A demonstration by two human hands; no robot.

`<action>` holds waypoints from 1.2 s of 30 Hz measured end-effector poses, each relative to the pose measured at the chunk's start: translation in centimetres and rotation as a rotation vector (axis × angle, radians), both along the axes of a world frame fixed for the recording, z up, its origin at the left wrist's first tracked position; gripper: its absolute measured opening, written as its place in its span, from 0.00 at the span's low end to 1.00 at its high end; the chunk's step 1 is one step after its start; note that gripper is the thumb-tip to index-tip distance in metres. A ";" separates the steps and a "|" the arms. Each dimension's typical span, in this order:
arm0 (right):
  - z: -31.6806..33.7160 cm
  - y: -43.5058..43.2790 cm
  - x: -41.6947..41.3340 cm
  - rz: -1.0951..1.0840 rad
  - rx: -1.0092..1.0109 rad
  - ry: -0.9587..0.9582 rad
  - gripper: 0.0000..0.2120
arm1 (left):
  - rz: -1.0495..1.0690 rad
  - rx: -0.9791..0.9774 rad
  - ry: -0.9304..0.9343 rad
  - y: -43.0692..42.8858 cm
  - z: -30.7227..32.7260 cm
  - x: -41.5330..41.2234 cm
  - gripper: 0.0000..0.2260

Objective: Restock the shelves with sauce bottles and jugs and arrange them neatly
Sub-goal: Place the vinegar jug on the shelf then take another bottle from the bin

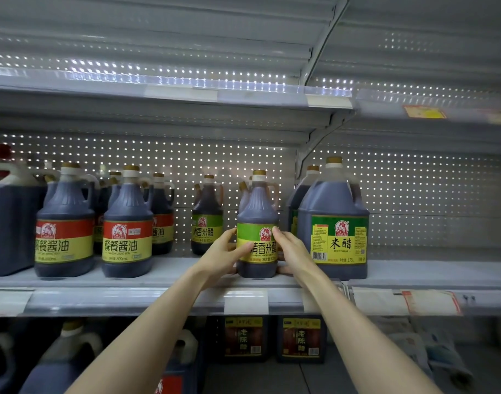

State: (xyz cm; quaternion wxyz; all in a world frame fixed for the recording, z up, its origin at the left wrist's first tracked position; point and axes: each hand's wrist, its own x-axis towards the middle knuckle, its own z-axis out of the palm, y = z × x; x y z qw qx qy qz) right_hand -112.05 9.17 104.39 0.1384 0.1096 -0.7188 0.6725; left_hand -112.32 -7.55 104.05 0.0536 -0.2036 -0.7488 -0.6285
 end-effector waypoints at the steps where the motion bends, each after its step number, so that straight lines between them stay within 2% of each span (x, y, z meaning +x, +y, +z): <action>1: 0.0 0.1 0.0 0.000 0.004 0.001 0.17 | -0.004 0.005 -0.003 0.0 0.0 -0.1 0.26; 9: 0.0 0.2 0.0 0.027 0.016 0.009 0.10 | 0.003 0.010 -0.003 0.1 -0.1 -0.3 0.22; 24: 0.2 0.2 -0.1 0.052 -0.009 -0.006 0.12 | 0.025 0.006 0.023 -0.1 -0.3 -0.9 0.24; 30: -0.1 0.3 -0.3 0.001 0.010 0.022 0.15 | 0.004 0.015 0.023 -0.1 -0.3 -1.0 0.20; 36: -0.1 0.4 -0.3 -0.008 0.031 0.034 0.12 | -0.034 0.014 0.008 0.0 -0.2 -0.8 0.20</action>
